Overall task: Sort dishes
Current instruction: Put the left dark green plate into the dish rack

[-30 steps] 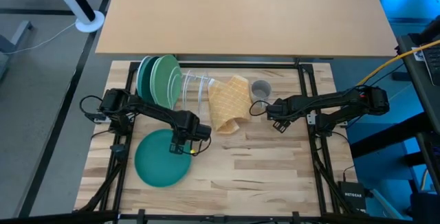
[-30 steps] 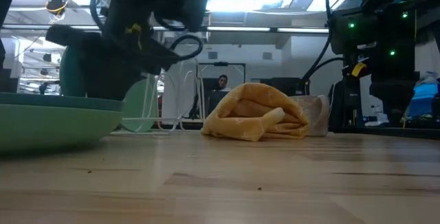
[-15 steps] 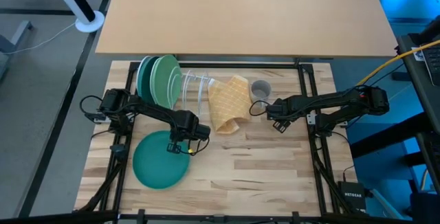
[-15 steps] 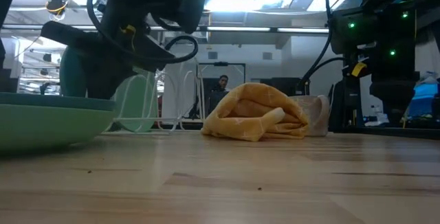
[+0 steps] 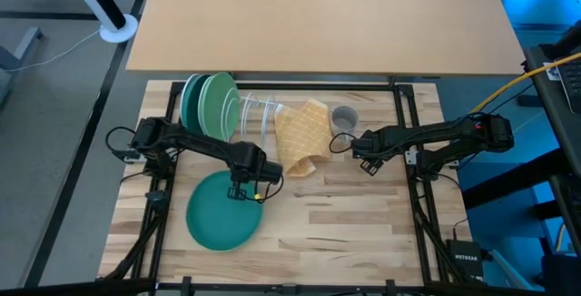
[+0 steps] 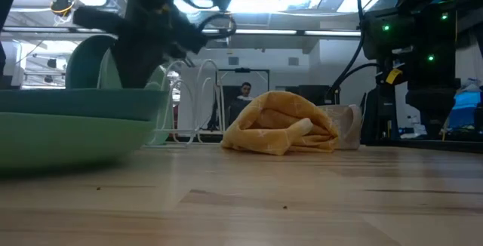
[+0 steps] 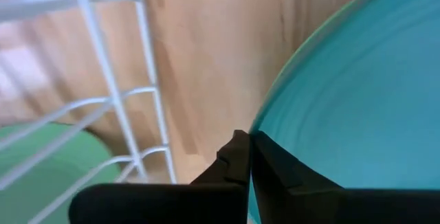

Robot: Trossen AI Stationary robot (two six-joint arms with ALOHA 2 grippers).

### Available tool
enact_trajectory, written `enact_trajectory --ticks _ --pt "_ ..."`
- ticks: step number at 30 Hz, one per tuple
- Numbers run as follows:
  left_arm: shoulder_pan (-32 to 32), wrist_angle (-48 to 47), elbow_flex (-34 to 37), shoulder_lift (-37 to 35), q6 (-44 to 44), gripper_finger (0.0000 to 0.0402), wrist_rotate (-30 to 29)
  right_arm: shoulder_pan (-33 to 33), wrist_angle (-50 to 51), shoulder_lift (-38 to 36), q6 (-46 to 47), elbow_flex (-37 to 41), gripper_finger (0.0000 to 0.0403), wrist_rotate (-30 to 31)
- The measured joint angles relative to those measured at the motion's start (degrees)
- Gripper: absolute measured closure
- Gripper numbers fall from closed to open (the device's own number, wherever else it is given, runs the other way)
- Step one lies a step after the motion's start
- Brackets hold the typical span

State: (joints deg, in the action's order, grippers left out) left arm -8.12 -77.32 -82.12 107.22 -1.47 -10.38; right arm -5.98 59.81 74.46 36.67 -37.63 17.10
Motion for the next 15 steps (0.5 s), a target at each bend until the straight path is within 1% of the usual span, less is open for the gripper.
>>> enact_trajectory --ticks 5,10,12,15 --pt "0.0 -2.0 -4.39 -0.01 -0.65 0.0401 -1.54 -0.02 -0.83 0.0 -0.38 0.0 0.0192 0.0" --pt "-0.04 -2.35 -8.51 -0.02 -1.44 0.0401 -2.91 0.0 -3.96 0.0 -3.99 0.0 0.0192 -0.4" --pt "-0.14 -2.89 -10.15 -0.02 -1.54 0.0401 -4.12 -0.02 -5.32 0.0 -5.44 0.0 0.0192 -1.67" --pt "-0.12 -3.4 -12.28 -0.02 -1.56 0.0402 -5.42 -0.02 -7.95 -0.1 -6.28 -0.02 0.0192 -5.11"
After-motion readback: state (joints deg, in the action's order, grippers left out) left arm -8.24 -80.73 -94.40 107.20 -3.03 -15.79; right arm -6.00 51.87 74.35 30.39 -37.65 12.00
